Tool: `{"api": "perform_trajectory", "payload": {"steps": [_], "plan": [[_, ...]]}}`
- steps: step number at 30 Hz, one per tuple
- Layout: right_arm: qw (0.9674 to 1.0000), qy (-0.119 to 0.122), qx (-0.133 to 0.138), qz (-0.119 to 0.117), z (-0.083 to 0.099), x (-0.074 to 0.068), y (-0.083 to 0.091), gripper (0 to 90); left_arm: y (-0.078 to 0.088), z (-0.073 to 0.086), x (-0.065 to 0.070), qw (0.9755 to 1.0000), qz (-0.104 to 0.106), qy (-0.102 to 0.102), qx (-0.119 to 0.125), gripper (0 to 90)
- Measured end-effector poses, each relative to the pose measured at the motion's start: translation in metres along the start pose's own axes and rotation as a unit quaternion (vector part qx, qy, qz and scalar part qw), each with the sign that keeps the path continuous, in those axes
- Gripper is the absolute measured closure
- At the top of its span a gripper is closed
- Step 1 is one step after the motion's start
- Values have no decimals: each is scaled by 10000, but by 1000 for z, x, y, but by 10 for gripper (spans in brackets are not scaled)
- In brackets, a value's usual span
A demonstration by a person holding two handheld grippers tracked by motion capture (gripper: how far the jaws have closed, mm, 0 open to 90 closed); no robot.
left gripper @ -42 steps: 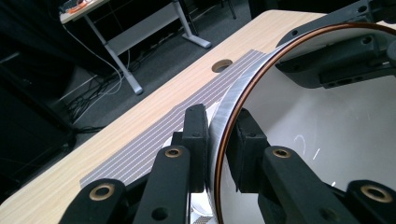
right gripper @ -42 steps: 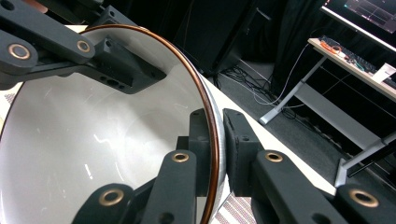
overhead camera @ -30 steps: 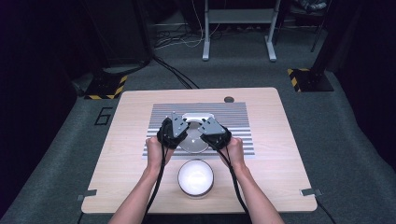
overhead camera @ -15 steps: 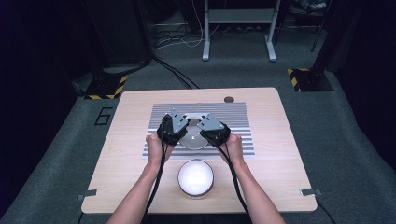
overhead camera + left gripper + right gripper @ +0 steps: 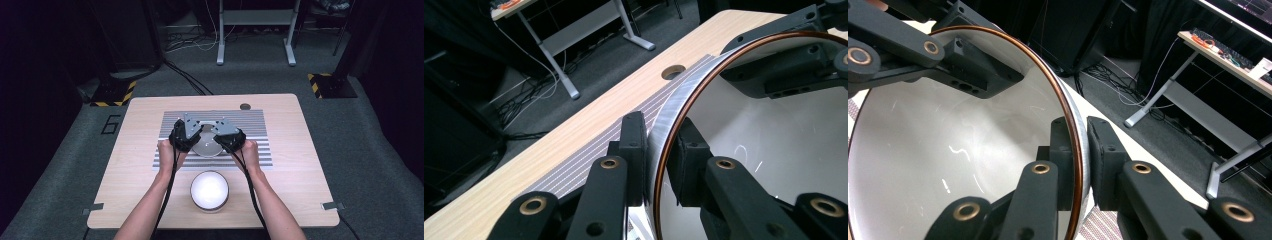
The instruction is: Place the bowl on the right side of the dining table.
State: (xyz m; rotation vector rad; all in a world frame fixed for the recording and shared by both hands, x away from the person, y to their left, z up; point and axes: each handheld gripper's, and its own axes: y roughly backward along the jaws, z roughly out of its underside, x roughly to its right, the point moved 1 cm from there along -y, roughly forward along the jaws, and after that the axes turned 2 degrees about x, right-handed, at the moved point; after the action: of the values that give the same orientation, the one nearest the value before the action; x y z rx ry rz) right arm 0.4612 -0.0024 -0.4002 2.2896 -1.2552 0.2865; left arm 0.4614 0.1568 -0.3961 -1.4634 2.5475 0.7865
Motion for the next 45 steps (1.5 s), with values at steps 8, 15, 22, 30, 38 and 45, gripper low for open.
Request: {"api": "perform_trajectory", "payload": {"steps": [8,15,22,30,38,45], "plan": [[10000,-50,-29,-9,1,3,-8,823,-7,1,-3,10000,-10,28,-17,782],[10000,-90,-42,-4,2,4,-14,822,-13,3,-6,10000,-19,35,-30,781],[9999,-117,-107,-18,5,5,-22,821,-21,6,-9,10000,-7,79,-59,780],[9998,-128,-159,-6,8,6,-29,821,-27,9,-10,9999,-28,85,-108,779],[9997,-120,-220,-17,9,8,-38,821,-36,10,-13,9998,-26,119,-175,779],[9994,-161,-300,-29,14,10,-45,820,-44,13,-14,9996,-15,134,-230,778]]}}
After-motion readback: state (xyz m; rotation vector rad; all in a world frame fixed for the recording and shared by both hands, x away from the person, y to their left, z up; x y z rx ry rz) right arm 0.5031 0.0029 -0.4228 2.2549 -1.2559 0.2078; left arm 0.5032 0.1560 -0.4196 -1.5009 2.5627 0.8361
